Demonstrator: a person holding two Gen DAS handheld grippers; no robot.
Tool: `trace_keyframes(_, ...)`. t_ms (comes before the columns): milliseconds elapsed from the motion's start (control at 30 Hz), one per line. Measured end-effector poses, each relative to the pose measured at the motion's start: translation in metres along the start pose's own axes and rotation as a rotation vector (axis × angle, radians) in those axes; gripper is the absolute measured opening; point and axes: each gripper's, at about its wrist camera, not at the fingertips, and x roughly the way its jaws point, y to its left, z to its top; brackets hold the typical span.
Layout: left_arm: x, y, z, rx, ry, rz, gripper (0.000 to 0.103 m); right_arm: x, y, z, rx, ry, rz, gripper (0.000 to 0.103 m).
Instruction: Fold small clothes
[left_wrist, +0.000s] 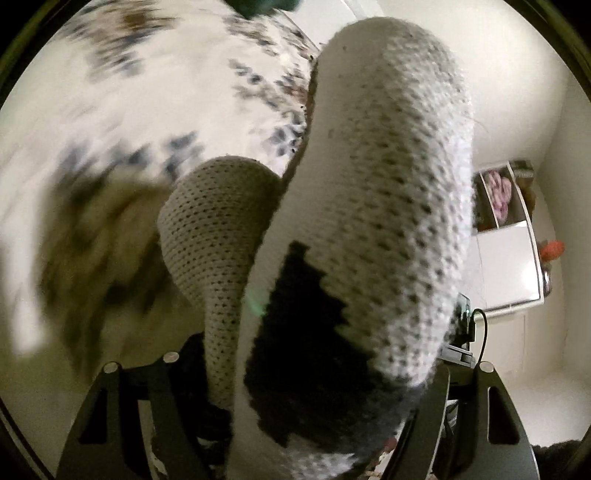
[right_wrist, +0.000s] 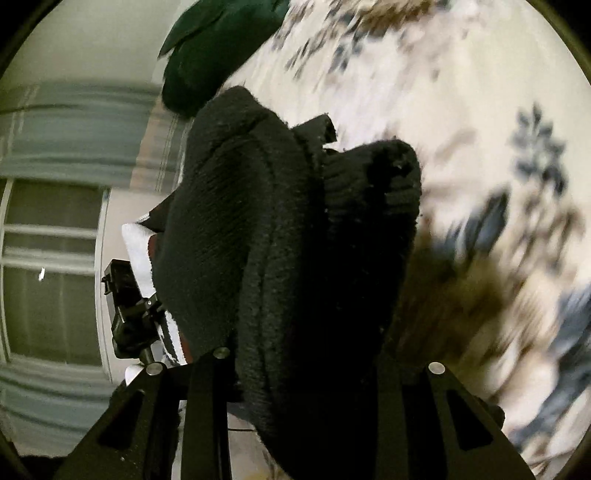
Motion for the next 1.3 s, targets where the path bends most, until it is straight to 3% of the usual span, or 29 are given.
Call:
trace_keyframes(167, 0.067, -0.028, 0.094, 0.064, 0.054, 0.012, 0.072, -0.029, -0.011, 0.083, 0.056, -0.114, -0.042, 0.033)
trace_keyframes(267, 0.088, -0.003, 0.131, 0.046, 0.096, 0.085, 0.073, -0.037, -0.021, 0.131, 0.097, -0.167, -0.079, 0.033)
trace_keyframes(367, 0.114, 0.032, 0.142, -0.052, 0.164, 0.177, 0.073, -0.027, -0.043, 0.167, 0.152, -0.126, -0.200, 0.037)
trace_keyframes(433, 0.111, 0.039, 0.143, -0.078, 0.159, 0.142, 0.075, -0.017, -0.051, 0.178, 0.157, -0.086, -0.300, 0.042)
trace_keyframes(500, 0.101, 0.033, 0.136, -0.059, 0.157, 0.166, 0.075, -0.019, -0.051, 0.180, 0.153, -0.087, -0.332, 0.051)
trace_keyframes(567, 0.088, 0.024, 0.131, -0.033, 0.128, 0.200, 0.075, -0.025, -0.040, 0.175, 0.123, -0.106, -0.410, 0.075)
trace_keyframes(600, 0.078, 0.015, 0.128, -0.017, 0.099, 0.223, 0.073, -0.028, -0.036, 0.172, 0.097, -0.118, -0.447, 0.081)
trace_keyframes(633, 0.073, 0.006, 0.128, 0.003, 0.074, 0.247, 0.073, -0.033, -0.021, 0.164, 0.037, -0.146, -0.544, 0.090)
trace_keyframes(733, 0.048, -0.017, 0.106, 0.110, -0.078, 0.419, 0.075, -0.050, 0.005, 0.136, -0.075, -0.222, -0.725, 0.097)
trace_keyframes(767, 0.044, -0.025, 0.098, 0.134, -0.110, 0.482, 0.075, -0.054, 0.012, 0.123, -0.096, -0.242, -0.765, 0.103)
trace_keyframes(833, 0.046, -0.032, 0.086, 0.180, -0.148, 0.580, 0.087, -0.064, 0.033, 0.100, -0.133, -0.302, -0.840, 0.103)
trace_keyframes(1000, 0.033, -0.079, 0.044, 0.260, -0.179, 0.785, 0.094, -0.088, 0.076, 0.050, -0.171, -0.392, -0.925, 0.103)
trace_keyframes(1300, -0.021, -0.185, -0.032, 0.342, -0.257, 0.891, 0.095, -0.153, 0.160, -0.044, -0.227, -0.466, -0.932, 0.103)
